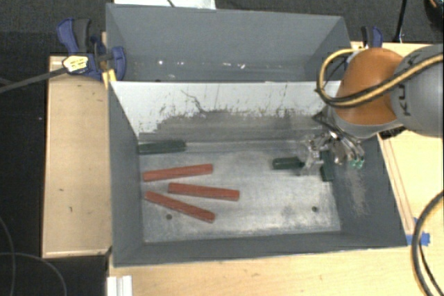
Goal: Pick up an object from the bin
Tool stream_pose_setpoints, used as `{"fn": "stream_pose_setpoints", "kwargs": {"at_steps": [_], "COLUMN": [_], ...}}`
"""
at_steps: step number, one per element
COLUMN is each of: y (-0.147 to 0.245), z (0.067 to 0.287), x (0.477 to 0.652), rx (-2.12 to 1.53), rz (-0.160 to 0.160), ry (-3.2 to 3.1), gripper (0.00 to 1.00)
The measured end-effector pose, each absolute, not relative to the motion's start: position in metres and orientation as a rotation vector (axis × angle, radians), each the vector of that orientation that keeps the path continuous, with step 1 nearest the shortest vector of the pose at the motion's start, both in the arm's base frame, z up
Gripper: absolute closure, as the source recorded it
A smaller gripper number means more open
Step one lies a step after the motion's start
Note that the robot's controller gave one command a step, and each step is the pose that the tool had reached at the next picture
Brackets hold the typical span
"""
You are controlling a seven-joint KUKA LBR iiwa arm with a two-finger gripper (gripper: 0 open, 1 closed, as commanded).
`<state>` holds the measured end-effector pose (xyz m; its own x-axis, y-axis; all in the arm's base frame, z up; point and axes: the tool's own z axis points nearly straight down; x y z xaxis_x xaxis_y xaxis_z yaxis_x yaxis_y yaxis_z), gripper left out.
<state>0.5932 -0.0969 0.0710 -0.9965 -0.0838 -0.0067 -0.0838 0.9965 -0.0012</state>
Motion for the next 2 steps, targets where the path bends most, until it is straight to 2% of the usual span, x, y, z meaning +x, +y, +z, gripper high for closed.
{"fn": "stream_pose_setpoints", "kwargs": {"at_steps": [1, 2], "y": [-0.089, -0.111], "z": [0.194, 0.322], "x": [0.576, 0.533], "rx": [-0.108, -0.882], "rz": [-0.002, -0.006], "ry": [3.129, 3.007], "gripper": [1.00, 1.00]}}
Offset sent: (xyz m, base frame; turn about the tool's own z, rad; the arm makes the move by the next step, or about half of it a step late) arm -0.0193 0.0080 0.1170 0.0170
